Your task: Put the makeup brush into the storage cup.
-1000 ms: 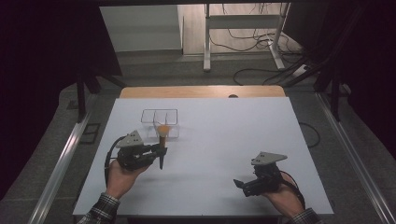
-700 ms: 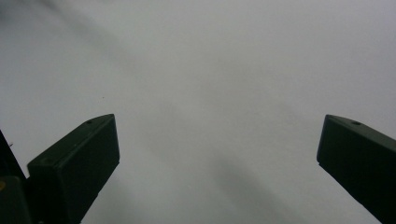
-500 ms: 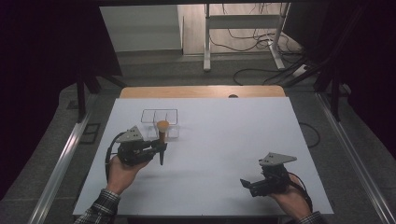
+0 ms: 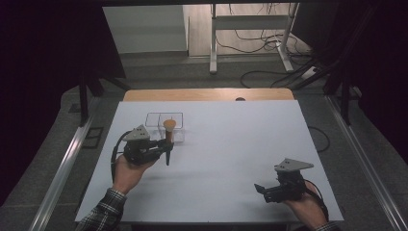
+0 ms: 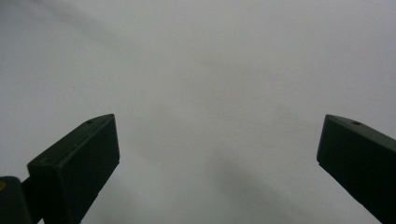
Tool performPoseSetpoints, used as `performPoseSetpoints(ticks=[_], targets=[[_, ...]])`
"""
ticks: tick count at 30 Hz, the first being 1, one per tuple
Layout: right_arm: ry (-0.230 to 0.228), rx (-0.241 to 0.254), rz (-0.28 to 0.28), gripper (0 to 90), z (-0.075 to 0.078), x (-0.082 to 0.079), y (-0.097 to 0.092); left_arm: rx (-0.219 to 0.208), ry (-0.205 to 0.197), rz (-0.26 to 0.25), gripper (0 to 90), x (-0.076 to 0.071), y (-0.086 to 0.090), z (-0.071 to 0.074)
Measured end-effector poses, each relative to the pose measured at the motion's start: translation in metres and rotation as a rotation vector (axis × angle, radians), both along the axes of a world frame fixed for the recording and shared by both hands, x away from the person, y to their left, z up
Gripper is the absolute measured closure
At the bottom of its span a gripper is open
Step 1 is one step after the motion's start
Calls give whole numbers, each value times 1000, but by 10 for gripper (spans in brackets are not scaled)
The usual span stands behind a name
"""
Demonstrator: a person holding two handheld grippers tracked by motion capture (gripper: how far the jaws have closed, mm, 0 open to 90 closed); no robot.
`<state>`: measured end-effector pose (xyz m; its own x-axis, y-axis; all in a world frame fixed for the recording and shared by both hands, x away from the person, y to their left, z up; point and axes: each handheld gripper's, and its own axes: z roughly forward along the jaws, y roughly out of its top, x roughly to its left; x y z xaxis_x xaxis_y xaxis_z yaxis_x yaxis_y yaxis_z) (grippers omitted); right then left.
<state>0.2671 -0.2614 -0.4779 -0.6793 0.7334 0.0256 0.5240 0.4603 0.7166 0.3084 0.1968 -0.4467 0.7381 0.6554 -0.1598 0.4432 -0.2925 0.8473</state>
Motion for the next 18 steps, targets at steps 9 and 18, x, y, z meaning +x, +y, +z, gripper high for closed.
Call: performPoseSetpoints(ticks=[9, 18], targets=[[3, 2, -25, 0, -1, -1, -10, -9, -1, 10, 736, 7, 2, 3], [9, 6, -49, 0, -2, -3, -20, -10, -2, 19, 736, 16, 3, 6]])
